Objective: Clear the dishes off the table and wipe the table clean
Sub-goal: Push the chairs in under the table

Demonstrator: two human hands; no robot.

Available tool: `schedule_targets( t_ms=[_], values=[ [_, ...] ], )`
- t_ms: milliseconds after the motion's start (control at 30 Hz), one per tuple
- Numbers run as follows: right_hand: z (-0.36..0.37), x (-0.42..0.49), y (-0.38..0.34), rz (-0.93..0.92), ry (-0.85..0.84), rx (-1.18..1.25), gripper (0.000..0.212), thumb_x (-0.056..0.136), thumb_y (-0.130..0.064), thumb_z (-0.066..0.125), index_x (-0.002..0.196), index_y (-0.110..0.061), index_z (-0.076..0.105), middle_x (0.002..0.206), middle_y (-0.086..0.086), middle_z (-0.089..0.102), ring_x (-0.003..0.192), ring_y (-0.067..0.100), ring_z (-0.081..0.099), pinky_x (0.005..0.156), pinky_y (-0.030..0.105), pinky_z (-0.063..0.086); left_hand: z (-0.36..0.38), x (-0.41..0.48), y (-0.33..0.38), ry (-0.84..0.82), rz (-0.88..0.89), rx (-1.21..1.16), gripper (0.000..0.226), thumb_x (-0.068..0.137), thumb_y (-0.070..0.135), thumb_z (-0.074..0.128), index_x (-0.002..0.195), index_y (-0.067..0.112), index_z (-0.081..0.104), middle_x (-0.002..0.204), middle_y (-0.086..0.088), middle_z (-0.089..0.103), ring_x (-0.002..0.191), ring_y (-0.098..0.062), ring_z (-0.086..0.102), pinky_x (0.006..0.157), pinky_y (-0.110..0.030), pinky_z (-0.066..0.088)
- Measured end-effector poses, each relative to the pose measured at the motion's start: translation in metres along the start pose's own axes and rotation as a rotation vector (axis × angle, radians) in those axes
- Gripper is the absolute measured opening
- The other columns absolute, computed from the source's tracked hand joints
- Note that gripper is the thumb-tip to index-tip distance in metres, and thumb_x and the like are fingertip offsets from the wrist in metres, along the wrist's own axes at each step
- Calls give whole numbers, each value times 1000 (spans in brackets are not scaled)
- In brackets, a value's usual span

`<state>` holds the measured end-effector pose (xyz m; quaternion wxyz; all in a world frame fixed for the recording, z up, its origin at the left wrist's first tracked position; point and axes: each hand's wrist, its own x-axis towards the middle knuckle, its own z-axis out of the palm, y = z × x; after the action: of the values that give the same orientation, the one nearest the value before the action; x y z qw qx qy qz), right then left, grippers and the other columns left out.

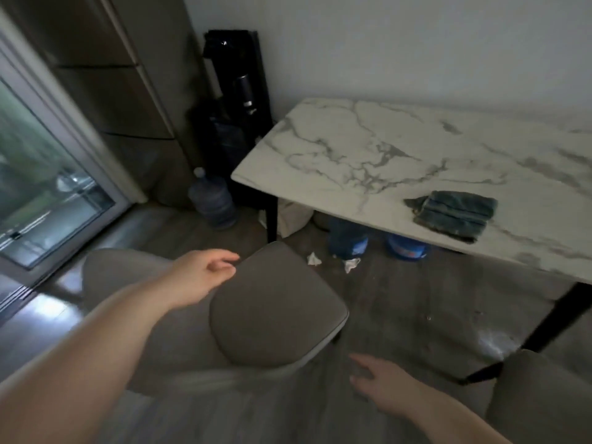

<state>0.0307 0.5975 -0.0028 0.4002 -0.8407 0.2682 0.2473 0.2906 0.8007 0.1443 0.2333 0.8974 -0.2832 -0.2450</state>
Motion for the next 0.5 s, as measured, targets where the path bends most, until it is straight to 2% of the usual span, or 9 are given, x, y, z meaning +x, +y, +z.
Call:
schedule_targets(
  t_ms=[33,67,133,200,267,300,400,467,500],
  values=[
    [12,6,-13,-6,9,41,57,97,-39,50,149,-26,32,149,1,43,134,11,43,101,11,28,-14,-7,-16,80,-28,-22,22,94,20,59,114,27,61,109,1,68,65,7,55,55,-7,40],
    [27,12,-36,-7,-9,89,57,97,-37,51,149,-26,32,149,1,44,134,12,44,99,11,30,-31,-19,-39,156,-57,-35,21,94,17,59,113,25,61,110,0,68,68,5,55,55,-6,39],
    [57,21,-81,-6,-48,187,59,97,-34,51,150,-20,28,152,2,38,137,12,39,98,10,28,-60,-37,-84,286,-92,-59,20,93,13,60,108,26,61,112,-4,69,84,-9,63,73,-10,46],
    [89,32,-118,34,-61,358,61,98,-32,51,150,-13,27,153,4,36,138,16,37,98,13,27,-83,-45,-132,371,-155,-68,22,91,16,63,109,28,63,118,-6,67,105,-22,63,94,-33,48],
    [119,38,-158,115,-84,568,64,95,-39,53,149,-15,30,151,5,36,137,24,37,103,24,32,-97,-46,-178,412,-248,-67,39,89,27,64,127,28,58,130,-6,60,116,-27,57,100,-43,44],
    [139,43,-183,179,-94,657,67,91,-44,55,148,-18,32,150,6,37,136,27,38,104,27,34,-106,-46,-201,420,-304,-105,55,88,31,65,140,26,47,139,-7,53,123,-28,52,104,-44,41],
    [177,58,-228,437,-25,1076,97,59,-68,66,140,-18,45,142,11,48,124,33,48,101,42,41,-102,-39,-241,313,-559,-503,94,82,44,70,154,28,10,159,-1,23,139,-30,34,112,-51,30],
    [200,61,-255,579,-74,1317,97,63,-71,64,139,-15,43,141,18,45,118,38,50,92,52,45,-97,-25,-271,178,-624,-803,103,71,53,76,152,32,16,158,0,26,133,-33,42,102,-52,40],
    [212,63,-264,640,-108,1421,97,67,-67,64,143,-13,37,145,22,38,122,42,46,87,53,46,-95,-18,-282,117,-646,-905,104,63,56,78,149,32,24,156,-3,31,125,-35,50,91,-49,48]
  ],
)
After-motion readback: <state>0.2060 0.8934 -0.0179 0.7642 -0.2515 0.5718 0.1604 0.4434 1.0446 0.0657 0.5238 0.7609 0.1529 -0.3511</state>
